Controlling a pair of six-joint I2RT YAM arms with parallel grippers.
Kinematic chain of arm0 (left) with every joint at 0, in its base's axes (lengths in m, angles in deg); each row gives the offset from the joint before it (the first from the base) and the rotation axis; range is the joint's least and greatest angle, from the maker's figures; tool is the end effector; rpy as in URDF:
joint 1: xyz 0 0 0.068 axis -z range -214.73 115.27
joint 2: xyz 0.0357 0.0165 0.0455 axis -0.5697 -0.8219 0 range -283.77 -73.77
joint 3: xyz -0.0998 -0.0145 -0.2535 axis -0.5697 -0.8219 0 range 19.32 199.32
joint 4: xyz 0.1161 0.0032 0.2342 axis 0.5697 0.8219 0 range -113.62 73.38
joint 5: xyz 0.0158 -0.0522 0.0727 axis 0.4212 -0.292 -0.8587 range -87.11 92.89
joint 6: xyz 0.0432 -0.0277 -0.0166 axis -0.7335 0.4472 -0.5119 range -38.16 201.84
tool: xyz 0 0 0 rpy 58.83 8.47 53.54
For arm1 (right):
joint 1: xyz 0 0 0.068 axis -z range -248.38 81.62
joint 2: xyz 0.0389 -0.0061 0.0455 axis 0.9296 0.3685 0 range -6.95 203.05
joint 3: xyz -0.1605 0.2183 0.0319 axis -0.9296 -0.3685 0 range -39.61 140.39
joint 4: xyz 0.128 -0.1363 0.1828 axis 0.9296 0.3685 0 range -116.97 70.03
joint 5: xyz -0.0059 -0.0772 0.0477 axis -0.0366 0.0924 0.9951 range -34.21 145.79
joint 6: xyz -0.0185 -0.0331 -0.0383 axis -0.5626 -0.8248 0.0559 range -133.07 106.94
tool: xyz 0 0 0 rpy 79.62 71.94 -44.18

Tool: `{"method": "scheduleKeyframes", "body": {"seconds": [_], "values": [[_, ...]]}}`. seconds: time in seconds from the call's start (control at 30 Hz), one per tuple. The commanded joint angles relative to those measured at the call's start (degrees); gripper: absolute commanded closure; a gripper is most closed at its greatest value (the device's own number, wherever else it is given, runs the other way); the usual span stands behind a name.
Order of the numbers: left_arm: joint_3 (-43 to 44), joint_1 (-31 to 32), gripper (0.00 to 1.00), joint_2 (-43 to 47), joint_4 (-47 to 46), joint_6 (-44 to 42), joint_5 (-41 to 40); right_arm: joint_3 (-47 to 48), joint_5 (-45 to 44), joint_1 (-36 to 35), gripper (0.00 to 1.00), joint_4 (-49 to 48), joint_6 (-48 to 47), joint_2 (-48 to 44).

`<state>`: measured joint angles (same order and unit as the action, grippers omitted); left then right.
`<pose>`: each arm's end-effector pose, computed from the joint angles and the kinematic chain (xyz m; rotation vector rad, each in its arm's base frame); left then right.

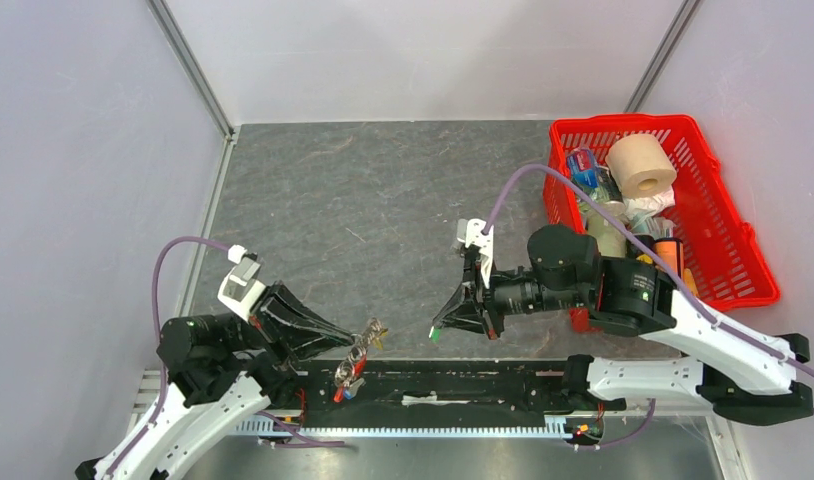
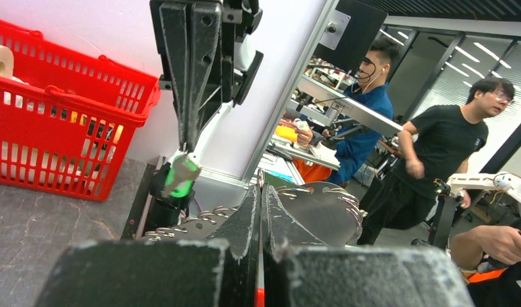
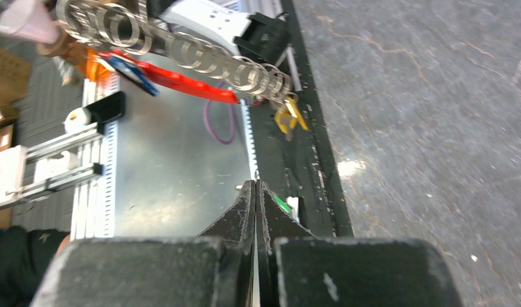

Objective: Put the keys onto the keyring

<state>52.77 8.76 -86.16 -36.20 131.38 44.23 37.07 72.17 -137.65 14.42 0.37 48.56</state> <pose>0.0223 -0.0535 0.3699 0.7118 1.1332 -1.7657 0.0539 0.1707 0.4383 -1.1724 1.7610 1.1974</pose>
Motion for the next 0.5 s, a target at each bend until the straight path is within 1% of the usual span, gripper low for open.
{"method": "scheduleKeyframes", "body": {"seconds": [0.0,0.23,0.47], "values": [[2.43,0.19,0.98,-0.88,-2.77,-2.25,1.9,5.65,8.54,-0.33,1.0,0.8,0.35,2.64],[2.31,0.13,0.98,-1.76,-2.47,-2.93,2.14,9.15,14.82,-0.28,1.0,-1.57,3.14,6.77],[1.92,0.12,0.98,-1.94,0.51,-5.57,0.96,12.34,16.75,-0.25,1.0,-3.24,4.74,9.92]]}}
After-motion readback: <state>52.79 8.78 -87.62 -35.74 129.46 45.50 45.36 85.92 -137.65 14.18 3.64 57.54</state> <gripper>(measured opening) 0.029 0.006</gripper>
